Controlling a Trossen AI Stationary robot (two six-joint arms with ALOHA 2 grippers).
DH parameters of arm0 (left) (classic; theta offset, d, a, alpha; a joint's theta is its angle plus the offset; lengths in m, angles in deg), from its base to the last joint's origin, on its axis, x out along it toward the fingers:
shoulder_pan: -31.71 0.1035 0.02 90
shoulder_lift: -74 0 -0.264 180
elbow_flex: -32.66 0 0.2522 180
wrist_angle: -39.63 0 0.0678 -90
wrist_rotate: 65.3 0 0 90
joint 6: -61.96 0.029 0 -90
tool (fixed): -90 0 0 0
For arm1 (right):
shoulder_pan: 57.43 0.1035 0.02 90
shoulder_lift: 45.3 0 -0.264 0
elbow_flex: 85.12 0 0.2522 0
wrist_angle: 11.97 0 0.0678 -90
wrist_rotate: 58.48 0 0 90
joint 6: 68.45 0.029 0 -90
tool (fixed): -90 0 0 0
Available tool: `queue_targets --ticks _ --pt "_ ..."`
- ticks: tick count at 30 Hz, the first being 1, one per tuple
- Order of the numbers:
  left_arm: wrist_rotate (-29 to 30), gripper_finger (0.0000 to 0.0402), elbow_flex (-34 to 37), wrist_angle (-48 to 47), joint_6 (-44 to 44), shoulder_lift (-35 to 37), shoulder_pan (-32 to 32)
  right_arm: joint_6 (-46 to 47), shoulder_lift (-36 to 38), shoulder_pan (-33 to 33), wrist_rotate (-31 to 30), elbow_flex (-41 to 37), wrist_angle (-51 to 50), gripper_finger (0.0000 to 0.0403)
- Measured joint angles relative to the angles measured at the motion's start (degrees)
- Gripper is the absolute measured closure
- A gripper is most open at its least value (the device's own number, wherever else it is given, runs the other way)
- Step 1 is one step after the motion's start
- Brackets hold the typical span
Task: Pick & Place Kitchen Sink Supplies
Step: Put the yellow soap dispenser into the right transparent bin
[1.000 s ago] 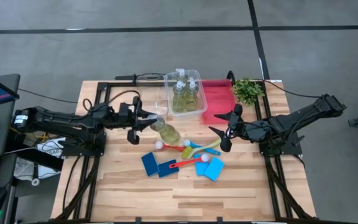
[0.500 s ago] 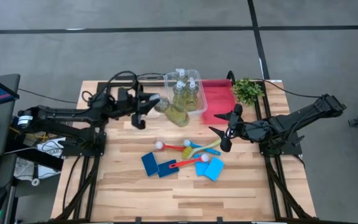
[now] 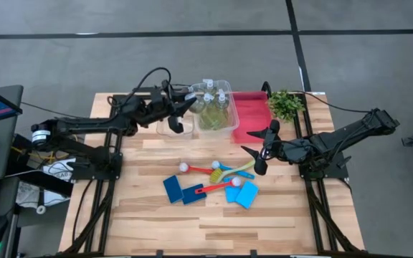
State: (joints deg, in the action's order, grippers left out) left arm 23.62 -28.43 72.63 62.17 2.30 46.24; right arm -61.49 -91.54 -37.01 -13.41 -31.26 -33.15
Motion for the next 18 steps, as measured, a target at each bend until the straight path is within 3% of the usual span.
queue_targets --ticks 18 --pt "-0.04 0.0318 0.13 -5.15 4.06 -0.85 0.87 0.00 0.00 -0.02 -0.02 0.00 0.00 0.0148"
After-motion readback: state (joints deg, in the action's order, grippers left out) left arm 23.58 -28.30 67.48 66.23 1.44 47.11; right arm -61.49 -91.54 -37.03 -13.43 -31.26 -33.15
